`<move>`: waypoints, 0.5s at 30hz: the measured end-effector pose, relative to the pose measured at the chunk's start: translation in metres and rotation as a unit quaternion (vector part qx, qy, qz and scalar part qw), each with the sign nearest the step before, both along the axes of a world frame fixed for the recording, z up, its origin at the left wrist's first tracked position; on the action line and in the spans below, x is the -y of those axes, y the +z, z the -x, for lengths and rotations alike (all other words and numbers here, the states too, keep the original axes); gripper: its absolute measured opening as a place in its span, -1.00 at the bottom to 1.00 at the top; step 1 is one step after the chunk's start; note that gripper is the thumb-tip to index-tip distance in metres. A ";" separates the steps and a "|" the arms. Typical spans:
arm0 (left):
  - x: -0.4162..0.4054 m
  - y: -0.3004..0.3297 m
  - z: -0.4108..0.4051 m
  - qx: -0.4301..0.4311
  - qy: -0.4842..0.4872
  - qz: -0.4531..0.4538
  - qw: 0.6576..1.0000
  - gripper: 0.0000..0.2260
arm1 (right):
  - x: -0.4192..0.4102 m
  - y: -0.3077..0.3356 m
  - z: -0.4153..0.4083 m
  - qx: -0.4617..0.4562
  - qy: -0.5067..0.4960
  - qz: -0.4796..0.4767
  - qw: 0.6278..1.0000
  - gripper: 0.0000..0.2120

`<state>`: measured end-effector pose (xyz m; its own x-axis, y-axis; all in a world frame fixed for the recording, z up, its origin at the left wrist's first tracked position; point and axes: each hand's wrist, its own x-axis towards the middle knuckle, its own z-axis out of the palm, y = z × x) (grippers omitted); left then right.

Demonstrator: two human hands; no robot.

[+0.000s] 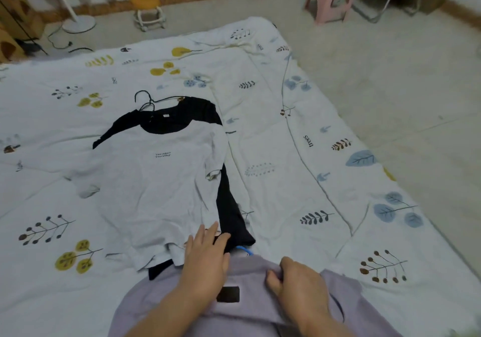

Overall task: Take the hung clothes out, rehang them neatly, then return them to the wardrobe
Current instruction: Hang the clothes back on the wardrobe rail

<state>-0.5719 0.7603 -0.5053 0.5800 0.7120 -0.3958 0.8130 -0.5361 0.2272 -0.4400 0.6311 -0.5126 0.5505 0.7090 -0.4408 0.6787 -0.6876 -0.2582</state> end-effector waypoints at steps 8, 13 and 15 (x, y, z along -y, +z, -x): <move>0.009 0.072 0.027 0.109 -0.071 -0.032 0.991 -0.66 | 0.044 0.070 0.051 0.025 -0.137 -0.056 0.989 -0.69; 0.026 0.118 0.053 0.213 -0.088 0.028 0.973 -0.69 | 0.072 0.122 0.083 0.078 -0.180 -0.112 0.974 -0.68; 0.034 0.137 0.065 0.246 -0.096 0.048 0.963 -0.71 | 0.084 0.144 0.093 0.092 -0.195 -0.134 0.967 -0.68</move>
